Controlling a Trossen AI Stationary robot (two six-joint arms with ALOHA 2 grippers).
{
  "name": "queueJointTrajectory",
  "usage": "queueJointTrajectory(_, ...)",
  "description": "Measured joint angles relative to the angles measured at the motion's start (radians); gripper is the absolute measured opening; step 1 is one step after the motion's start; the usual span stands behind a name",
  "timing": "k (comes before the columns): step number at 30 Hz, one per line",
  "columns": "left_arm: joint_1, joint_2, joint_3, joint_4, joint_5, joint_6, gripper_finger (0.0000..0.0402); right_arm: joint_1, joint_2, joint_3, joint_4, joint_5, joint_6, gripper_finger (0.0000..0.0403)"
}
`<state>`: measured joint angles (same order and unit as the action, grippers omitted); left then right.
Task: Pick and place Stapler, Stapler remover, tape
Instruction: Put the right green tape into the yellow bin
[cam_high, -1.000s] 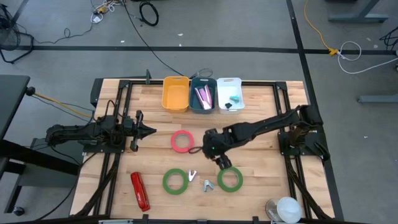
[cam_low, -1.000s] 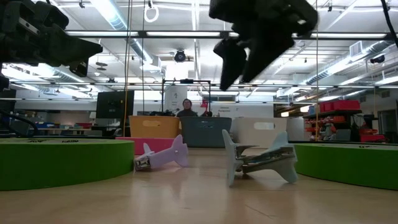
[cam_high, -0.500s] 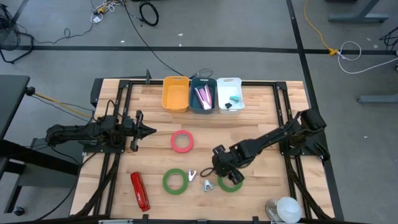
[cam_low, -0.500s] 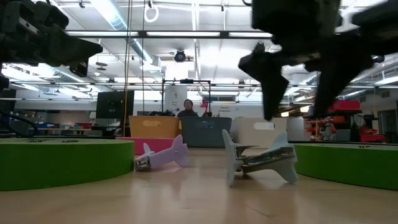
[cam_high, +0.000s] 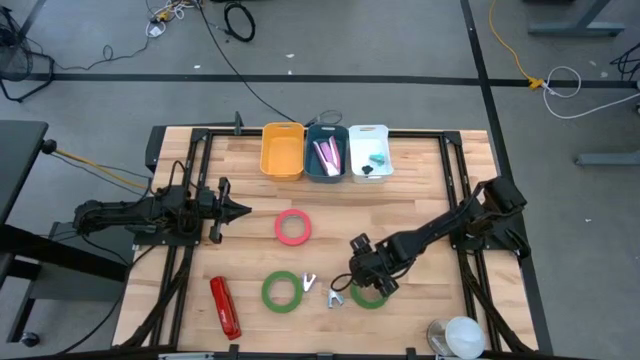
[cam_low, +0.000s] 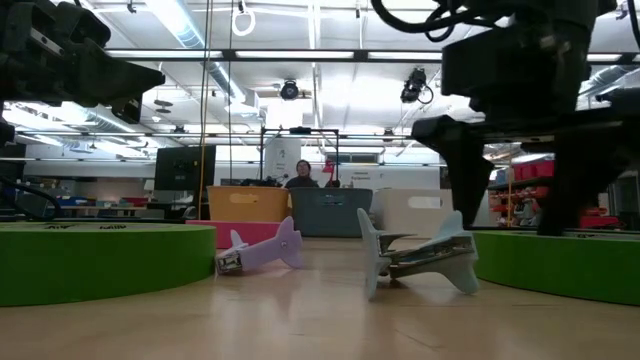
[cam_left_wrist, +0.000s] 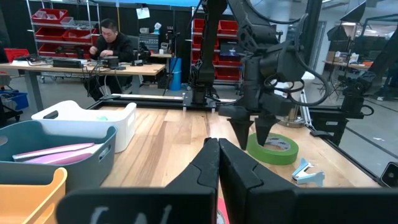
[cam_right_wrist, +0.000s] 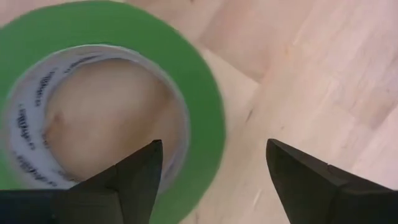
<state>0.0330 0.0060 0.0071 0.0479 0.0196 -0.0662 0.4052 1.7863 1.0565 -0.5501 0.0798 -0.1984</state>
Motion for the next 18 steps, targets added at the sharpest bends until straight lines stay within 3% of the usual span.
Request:
queueJointTrajectory(9,0.0,0.0,0.0,0.0,0.0,0.0,0.001,0.0,0.0,0.0,0.029,-0.01,-0.009,0.0272)
queueJointTrajectory(18,0.0,0.0,0.0,0.0,0.0,0.0,0.001,0.0,0.0,0.0,0.049,-0.02,0.001,0.0219)
